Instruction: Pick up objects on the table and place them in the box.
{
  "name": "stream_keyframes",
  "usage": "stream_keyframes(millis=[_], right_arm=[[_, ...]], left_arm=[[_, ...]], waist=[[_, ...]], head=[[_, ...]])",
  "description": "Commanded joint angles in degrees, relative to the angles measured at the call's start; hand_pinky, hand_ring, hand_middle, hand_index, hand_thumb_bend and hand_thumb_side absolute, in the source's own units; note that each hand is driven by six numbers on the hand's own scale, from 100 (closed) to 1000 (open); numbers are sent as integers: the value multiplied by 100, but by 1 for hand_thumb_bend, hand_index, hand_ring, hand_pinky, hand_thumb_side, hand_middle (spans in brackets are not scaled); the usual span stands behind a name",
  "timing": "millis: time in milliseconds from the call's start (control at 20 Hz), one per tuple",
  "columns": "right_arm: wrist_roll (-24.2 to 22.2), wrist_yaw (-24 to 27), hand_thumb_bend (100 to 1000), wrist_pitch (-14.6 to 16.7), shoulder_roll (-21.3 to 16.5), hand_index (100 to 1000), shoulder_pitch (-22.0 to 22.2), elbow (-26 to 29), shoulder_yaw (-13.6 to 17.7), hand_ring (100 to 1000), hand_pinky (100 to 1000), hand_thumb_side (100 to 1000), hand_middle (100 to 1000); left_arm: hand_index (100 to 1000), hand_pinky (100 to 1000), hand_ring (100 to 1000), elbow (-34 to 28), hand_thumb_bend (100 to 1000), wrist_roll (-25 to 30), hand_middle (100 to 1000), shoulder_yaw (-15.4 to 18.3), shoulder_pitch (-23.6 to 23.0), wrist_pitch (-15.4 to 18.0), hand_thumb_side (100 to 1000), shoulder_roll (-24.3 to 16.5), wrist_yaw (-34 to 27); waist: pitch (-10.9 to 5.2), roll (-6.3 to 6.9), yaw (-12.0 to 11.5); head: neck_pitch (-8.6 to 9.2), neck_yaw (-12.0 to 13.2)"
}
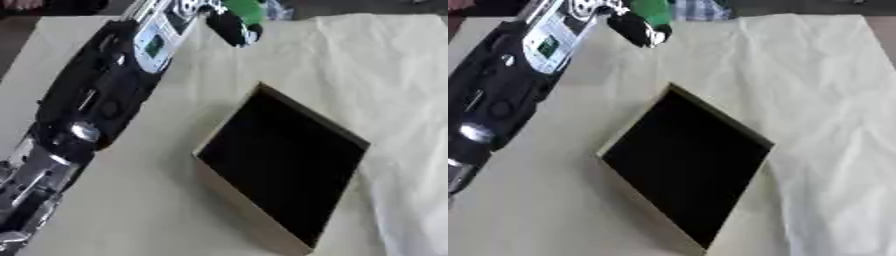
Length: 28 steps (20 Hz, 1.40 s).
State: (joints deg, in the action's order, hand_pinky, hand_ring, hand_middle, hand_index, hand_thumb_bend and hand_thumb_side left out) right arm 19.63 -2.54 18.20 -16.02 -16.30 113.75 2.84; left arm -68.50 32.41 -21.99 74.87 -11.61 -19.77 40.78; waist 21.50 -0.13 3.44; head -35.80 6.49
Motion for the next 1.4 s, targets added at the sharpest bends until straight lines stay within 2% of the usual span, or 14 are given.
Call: stream_keyframes(millis=[50, 200, 500, 650, 800, 950, 1100, 1400], right_arm=[[7, 42, 100, 3, -148, 761, -24, 85, 47, 659, 656, 830, 582], [17, 35, 100, -2, -160, 761, 10, 85, 59, 660, 656, 826, 583], [111, 14, 100, -6, -197, 761, 39, 85, 131, 662, 657, 817, 585], [163, 4, 100, 0, -200, 761, 43, 85, 163, 663, 658, 813, 585], [206, 6, 100, 1, -186, 761, 45, 85, 180, 663, 657, 812, 585], [223, 1, 100, 1, -163, 760, 60, 85, 179, 662, 657, 814, 584], [225, -1, 100, 0, -129, 760, 65, 85, 169, 662, 656, 817, 583], [209, 1, 100, 5, -59, 759, 72, 85, 141, 660, 654, 823, 581]], left_arm=[[815, 477, 555, -502, 100, 155, 664, -217, 114, 53, 100, -138, -188], [814, 475, 556, -1126, 100, 299, 661, -511, -10, 38, 100, -240, -484], [806, 458, 545, -2917, 100, 128, 649, -1018, -461, -446, 100, -690, -1402], [805, 460, 547, -3778, 100, 275, 650, -1179, -644, -647, 100, -839, -1623], [806, 467, 553, -4354, 100, 533, 652, -1246, -819, -815, 100, -879, -1703], [807, 471, 555, -4577, 100, 754, 653, -1301, -990, -886, 100, -862, -1585], [805, 472, 556, -4600, 100, 856, 652, -1370, -1157, -807, 100, -825, -1390], [799, 470, 555, -4311, 100, 843, 647, -1467, -1506, -590, 123, -675, -1065]], waist=[[-174, -21, -14], [-223, -28, -49], [-312, -30, -133], [-338, -55, -159], [-349, -97, -179], [-344, -134, -193], [-325, -170, -202], [-276, -244, -187]], head=[[-102, -62], [-188, -137], [-264, -290], [-302, -336], [-332, -355], [-346, -365], [-355, -365], [-365, -357]])
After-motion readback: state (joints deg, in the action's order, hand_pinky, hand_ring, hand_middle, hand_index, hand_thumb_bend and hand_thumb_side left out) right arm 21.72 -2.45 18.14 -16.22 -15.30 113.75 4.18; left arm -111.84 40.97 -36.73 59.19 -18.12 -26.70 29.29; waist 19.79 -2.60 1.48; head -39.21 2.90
